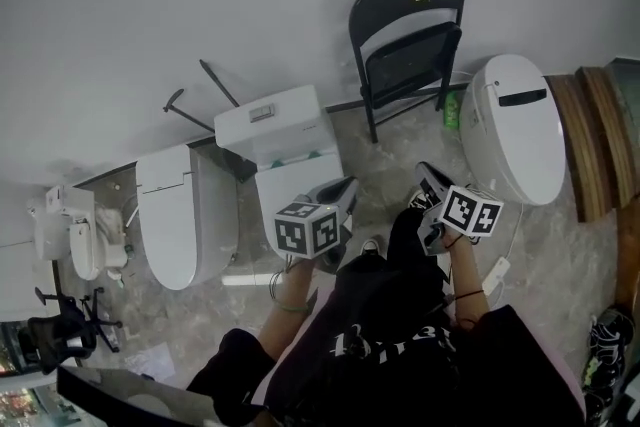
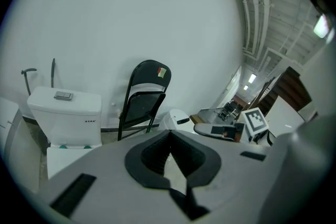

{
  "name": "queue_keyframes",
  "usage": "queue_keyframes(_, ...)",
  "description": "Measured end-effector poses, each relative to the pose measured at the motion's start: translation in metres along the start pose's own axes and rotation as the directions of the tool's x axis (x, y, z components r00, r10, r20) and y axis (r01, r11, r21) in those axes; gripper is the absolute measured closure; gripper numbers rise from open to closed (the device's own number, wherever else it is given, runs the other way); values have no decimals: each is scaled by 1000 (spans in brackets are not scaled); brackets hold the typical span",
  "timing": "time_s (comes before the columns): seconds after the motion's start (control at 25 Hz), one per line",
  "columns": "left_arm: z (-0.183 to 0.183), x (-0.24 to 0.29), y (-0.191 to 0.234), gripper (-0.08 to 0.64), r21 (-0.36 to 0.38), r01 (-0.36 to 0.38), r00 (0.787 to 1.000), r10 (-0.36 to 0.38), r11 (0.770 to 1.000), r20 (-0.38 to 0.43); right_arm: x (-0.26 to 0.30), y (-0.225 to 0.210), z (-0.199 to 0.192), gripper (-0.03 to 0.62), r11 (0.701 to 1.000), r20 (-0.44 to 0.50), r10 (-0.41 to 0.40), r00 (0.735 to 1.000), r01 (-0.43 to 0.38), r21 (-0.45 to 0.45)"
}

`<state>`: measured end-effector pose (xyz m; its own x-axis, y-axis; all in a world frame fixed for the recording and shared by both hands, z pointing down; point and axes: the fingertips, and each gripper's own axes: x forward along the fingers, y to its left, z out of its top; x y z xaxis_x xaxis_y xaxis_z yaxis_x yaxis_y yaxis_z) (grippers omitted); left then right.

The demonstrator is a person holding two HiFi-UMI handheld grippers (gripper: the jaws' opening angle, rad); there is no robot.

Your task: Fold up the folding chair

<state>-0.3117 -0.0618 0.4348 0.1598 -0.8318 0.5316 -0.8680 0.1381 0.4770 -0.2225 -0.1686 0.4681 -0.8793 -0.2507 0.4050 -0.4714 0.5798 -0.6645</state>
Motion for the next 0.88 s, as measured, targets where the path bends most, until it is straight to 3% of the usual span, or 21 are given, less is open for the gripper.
queue_keyframes(0.16, -21, -12, -28, 557, 21, 68, 998, -68, 997, -15, -36, 21, -23, 568, 998, 28, -21, 999, 22, -60)
queue_keyframes(0.4, -47, -11, -84, 557, 126, 157, 986, -148, 980, -78, -84, 21, -40, 568, 994, 73, -62, 995, 69, -89)
queue_keyframes(0.72, -96, -12, -162, 557, 117, 235, 968, -222, 965, -116, -179, 9, -77, 568, 994, 126, -99, 987, 104, -32)
queue_keyframes(0.88, -138, -24, -214, 557, 133, 248, 964, -230, 960, -137, -246, 8, -99, 568, 994, 153, -98, 983, 103, -25)
